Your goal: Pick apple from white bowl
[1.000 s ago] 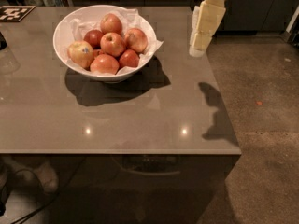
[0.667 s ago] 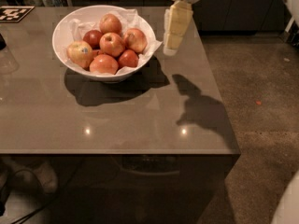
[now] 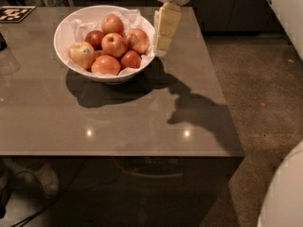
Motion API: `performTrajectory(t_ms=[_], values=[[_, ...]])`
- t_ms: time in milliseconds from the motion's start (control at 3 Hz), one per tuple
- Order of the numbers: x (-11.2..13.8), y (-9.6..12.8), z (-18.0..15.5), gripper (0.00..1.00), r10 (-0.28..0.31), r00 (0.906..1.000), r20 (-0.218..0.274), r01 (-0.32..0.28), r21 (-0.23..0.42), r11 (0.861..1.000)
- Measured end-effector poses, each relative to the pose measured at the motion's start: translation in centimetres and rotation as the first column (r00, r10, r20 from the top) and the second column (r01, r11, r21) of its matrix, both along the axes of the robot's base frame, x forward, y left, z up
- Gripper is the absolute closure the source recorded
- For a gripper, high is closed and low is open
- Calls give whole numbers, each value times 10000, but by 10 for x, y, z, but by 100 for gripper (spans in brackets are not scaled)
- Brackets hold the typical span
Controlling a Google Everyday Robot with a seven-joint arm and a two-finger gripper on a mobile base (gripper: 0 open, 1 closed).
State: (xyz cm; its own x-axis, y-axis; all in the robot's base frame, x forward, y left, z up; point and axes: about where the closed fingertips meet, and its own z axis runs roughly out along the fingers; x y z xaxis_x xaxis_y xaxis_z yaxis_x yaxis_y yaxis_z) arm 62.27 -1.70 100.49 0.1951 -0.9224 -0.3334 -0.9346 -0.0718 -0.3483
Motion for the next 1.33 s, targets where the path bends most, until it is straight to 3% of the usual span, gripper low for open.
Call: performTrajectory(t_ms=[333,667,1333], values=[[15,40,-5,0,837,9963,-178,-831,320,9960],[46,94,-16,0,1700,9850,-286,-1667,937,9815],[65,112,-41,0,1797,9824,-518,-1739,1007,9796]])
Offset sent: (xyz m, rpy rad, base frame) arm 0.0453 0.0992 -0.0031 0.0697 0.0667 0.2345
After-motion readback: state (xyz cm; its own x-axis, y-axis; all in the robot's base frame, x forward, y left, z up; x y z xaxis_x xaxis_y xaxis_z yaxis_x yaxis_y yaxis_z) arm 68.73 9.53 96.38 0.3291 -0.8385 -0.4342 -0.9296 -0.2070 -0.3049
